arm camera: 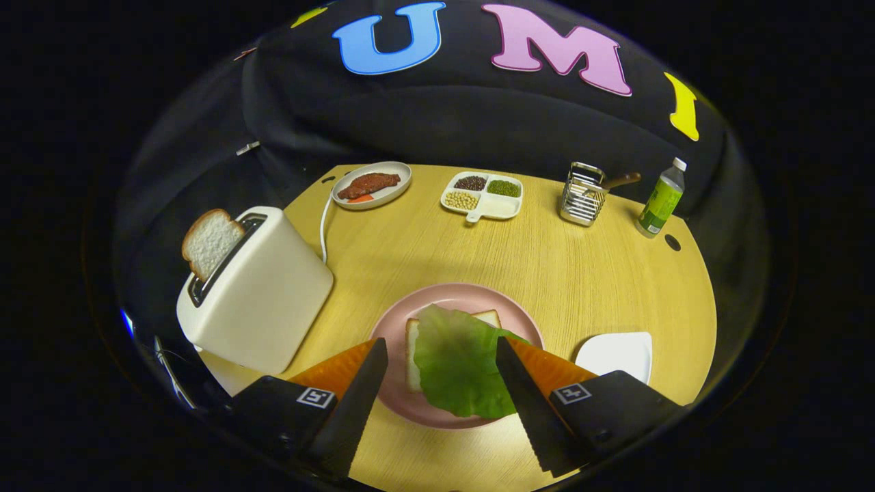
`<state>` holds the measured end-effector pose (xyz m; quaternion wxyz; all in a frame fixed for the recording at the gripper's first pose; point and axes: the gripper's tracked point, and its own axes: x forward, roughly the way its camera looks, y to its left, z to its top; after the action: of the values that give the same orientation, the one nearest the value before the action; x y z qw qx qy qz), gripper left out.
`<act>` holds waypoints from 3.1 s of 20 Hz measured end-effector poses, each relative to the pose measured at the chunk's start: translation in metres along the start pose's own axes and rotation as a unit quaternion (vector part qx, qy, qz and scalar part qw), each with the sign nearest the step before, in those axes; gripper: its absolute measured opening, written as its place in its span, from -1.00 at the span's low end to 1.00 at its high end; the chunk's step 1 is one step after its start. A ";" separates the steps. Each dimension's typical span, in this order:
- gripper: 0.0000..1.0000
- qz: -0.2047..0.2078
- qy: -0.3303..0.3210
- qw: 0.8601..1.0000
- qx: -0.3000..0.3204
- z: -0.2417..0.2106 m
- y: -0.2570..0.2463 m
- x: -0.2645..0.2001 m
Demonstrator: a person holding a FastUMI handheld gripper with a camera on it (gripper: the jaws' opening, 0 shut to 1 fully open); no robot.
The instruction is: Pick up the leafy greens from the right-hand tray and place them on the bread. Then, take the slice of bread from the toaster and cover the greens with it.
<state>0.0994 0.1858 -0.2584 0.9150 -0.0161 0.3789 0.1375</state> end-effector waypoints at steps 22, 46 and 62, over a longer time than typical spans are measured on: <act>0.98 0.158 -0.160 0.967 -0.120 0.146 0.244 -0.075; 0.36 0.100 -0.068 0.977 -0.175 0.078 0.306 0.032; -0.78 0.136 -0.048 0.985 -0.092 0.095 0.293 0.002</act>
<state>0.0884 0.4808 -0.1702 0.8993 -0.0420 0.3191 0.2961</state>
